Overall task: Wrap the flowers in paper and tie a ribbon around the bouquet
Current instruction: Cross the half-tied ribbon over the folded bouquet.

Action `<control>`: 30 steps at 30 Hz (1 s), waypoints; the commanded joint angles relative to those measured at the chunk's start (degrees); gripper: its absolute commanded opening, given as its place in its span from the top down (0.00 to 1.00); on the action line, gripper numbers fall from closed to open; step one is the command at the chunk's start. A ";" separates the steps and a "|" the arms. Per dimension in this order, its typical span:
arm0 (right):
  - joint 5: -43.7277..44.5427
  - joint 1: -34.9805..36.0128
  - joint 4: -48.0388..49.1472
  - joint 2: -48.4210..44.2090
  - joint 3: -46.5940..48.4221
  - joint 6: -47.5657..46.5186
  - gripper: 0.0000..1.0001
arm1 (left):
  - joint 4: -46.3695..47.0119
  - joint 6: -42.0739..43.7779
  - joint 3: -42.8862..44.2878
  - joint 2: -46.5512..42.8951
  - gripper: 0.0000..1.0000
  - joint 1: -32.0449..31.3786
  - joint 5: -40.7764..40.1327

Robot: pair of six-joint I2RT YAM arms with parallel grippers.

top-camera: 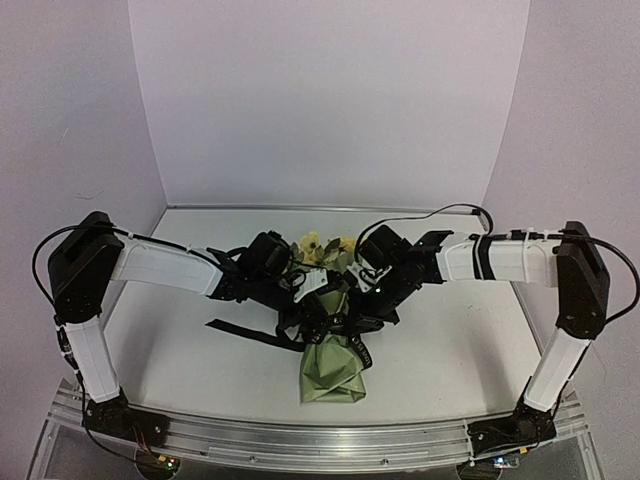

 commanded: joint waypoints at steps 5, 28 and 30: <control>0.04 -0.15 1.36 -2.92 -2.78 0.97 1.00 | 0.28 -0.67 3.10 0.29 0.63 0.09 0.79; -1.53 -0.53 0.79 -0.64 -0.27 -0.21 1.00 | -4.03 -0.48 6.57 2.77 0.97 0.00 3.72; -2.29 -0.69 0.92 -0.30 0.03 -0.60 1.00 | -2.12 -1.26 5.62 1.73 0.99 0.01 3.48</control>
